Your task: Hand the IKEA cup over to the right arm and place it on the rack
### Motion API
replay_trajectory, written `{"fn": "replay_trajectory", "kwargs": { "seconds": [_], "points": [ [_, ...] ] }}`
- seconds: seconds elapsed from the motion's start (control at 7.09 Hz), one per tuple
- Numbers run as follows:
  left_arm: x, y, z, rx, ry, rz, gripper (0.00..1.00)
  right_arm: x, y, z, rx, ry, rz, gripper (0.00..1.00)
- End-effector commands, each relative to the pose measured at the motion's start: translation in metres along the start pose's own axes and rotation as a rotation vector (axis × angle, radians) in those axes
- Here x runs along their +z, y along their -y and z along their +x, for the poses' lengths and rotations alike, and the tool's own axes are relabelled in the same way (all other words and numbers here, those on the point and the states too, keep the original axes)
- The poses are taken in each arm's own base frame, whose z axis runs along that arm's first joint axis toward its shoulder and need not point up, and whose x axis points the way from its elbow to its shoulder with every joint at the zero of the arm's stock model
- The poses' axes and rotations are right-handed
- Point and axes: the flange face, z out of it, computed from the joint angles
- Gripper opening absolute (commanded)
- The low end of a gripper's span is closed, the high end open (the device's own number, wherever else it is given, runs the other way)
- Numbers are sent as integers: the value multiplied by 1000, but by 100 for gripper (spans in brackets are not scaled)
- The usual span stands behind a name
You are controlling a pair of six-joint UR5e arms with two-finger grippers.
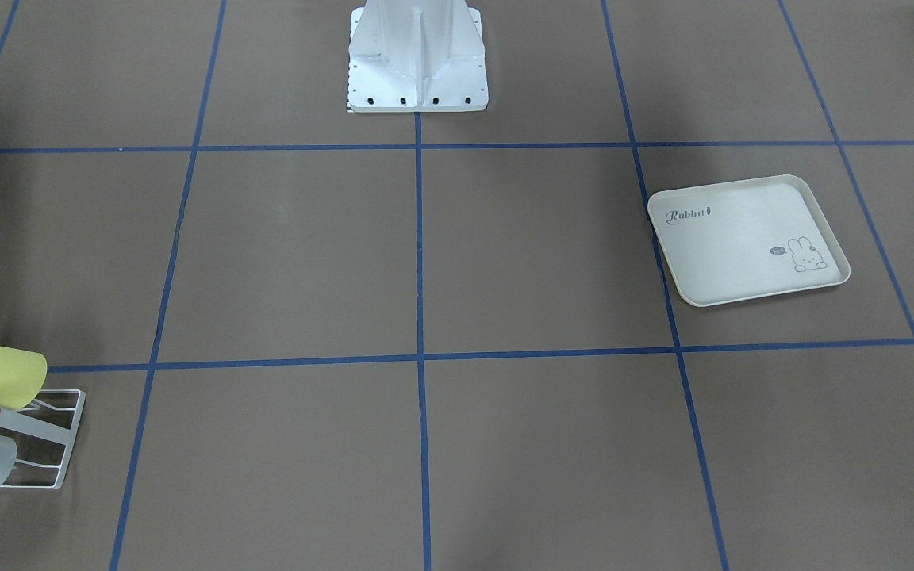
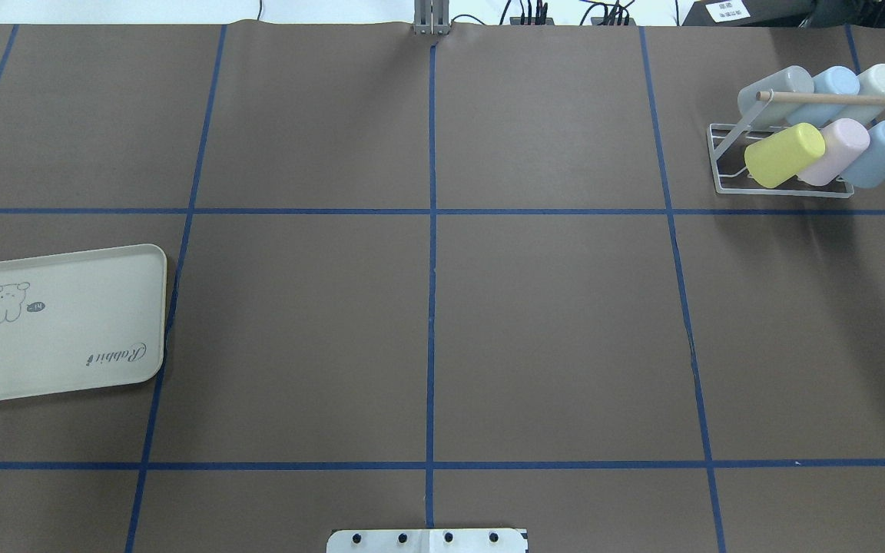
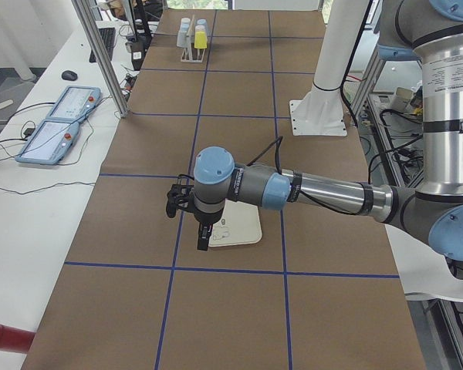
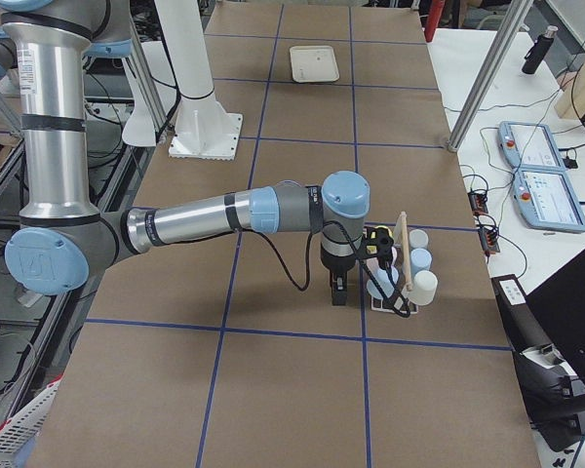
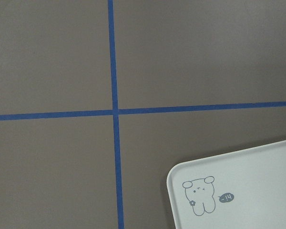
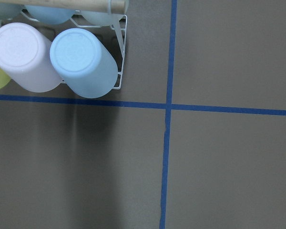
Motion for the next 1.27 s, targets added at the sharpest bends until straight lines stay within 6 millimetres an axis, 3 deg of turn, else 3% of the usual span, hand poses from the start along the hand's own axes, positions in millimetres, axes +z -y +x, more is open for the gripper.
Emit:
{"fn": "replay_trajectory", "kwargs": {
  "seconds": [0.0,1.13],
  "points": [
    [-11,-3,10,-6,7,-7,100,0,0,0,0,-1,1,100],
    [-7,-10,7,-20,9,-21,100,2,2,1,2,-3,-2,100]
  ]
}}
